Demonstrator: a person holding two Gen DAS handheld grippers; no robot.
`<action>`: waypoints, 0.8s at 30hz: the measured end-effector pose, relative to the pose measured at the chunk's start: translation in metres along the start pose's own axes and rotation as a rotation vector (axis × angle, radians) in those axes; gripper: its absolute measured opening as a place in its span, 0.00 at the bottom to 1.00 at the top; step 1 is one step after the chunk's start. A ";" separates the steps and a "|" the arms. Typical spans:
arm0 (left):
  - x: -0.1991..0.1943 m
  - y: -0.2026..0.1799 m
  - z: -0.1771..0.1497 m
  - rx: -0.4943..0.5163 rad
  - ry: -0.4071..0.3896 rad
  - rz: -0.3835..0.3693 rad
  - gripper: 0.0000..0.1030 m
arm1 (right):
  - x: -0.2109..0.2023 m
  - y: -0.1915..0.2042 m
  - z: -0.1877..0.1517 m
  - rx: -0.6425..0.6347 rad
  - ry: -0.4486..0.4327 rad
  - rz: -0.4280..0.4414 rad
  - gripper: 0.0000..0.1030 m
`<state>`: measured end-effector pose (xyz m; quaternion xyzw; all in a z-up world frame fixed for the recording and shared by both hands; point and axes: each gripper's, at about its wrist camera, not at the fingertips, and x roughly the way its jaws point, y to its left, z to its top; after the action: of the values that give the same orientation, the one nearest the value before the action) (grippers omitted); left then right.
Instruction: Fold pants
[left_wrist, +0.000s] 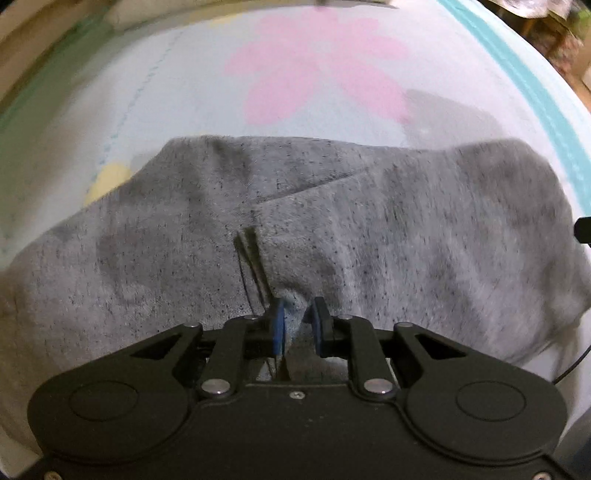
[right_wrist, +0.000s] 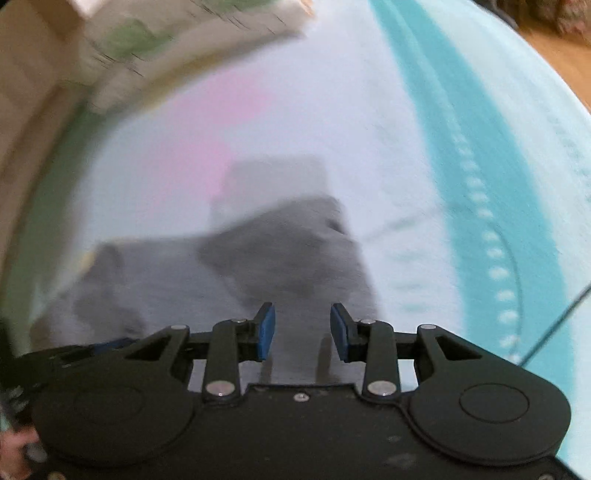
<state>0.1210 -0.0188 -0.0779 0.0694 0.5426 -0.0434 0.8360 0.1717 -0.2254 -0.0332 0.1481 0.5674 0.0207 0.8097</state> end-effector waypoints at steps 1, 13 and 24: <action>-0.001 -0.002 -0.004 0.018 -0.002 0.005 0.24 | 0.010 -0.005 0.002 -0.002 0.062 -0.033 0.35; -0.004 -0.001 -0.016 0.047 -0.009 -0.011 0.24 | 0.004 -0.018 0.028 0.027 0.064 -0.020 0.33; -0.034 -0.009 -0.021 0.066 -0.063 -0.027 0.24 | 0.042 -0.022 0.086 0.097 -0.025 0.085 0.35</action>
<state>0.0865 -0.0246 -0.0555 0.0885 0.5150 -0.0747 0.8494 0.2632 -0.2568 -0.0508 0.2111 0.5509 0.0257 0.8070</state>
